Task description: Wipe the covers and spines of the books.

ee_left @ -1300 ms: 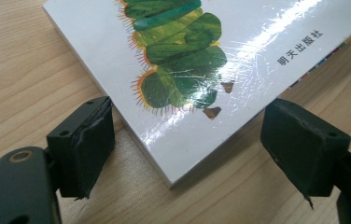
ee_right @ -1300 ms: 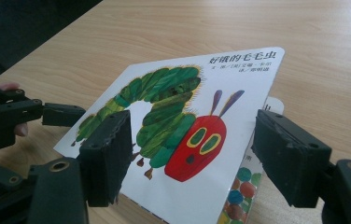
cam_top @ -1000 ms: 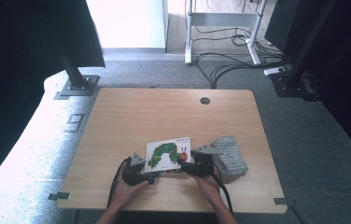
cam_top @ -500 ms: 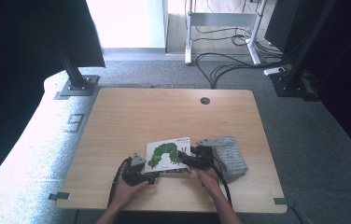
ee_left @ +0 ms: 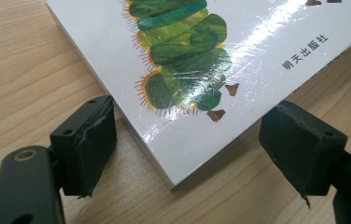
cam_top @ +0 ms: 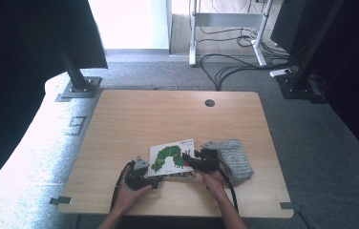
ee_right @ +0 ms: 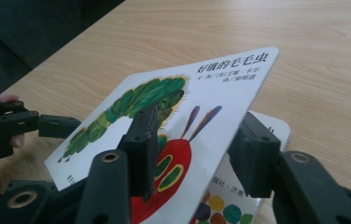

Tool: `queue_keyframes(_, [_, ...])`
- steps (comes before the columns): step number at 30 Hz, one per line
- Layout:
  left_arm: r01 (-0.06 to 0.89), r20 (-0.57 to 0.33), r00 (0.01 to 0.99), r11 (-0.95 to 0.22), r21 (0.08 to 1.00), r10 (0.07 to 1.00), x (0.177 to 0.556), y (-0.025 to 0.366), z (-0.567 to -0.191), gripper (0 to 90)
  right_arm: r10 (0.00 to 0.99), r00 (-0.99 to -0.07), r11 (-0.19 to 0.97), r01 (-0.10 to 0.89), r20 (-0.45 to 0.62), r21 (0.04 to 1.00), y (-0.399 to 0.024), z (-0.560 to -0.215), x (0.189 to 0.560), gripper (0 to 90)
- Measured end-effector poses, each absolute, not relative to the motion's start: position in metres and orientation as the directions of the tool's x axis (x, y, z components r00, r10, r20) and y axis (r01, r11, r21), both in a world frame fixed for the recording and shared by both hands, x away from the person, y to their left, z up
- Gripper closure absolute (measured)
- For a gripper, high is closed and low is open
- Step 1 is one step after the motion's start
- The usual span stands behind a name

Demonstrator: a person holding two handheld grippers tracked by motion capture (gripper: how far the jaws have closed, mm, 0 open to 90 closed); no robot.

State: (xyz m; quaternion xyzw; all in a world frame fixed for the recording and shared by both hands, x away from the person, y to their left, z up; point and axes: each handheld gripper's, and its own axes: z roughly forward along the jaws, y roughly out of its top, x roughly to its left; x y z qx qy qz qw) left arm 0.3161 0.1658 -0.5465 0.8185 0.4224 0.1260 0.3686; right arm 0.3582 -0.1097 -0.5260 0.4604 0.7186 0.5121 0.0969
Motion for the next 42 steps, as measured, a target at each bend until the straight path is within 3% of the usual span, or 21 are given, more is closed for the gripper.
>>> queue_keyframes(15, [0.572, -0.129, 0.664, -0.389, 0.722, 0.737, 0.316, 0.18, -0.54, 20.1, 0.735, -0.599, 0.027, 0.492, 0.316, 0.87, -0.11, -0.52, 0.351, 66.0])
queue_keyframes(37, [0.565, -0.179, 0.634, -0.293, 0.771, 0.752, 0.319, 0.185, -0.533, 21.5, 0.734, -0.609, 0.029, 0.471, 0.301, 0.882, -0.109, -0.518, 0.348, 67.1])
queue_keyframes(42, [0.589, -0.192, 0.634, -0.307, 0.747, 0.749, 0.321, 0.182, -0.538, 20.1, 0.736, -0.607, 0.03, 0.472, 0.3, 0.881, -0.109, -0.518, 0.348, 67.1])
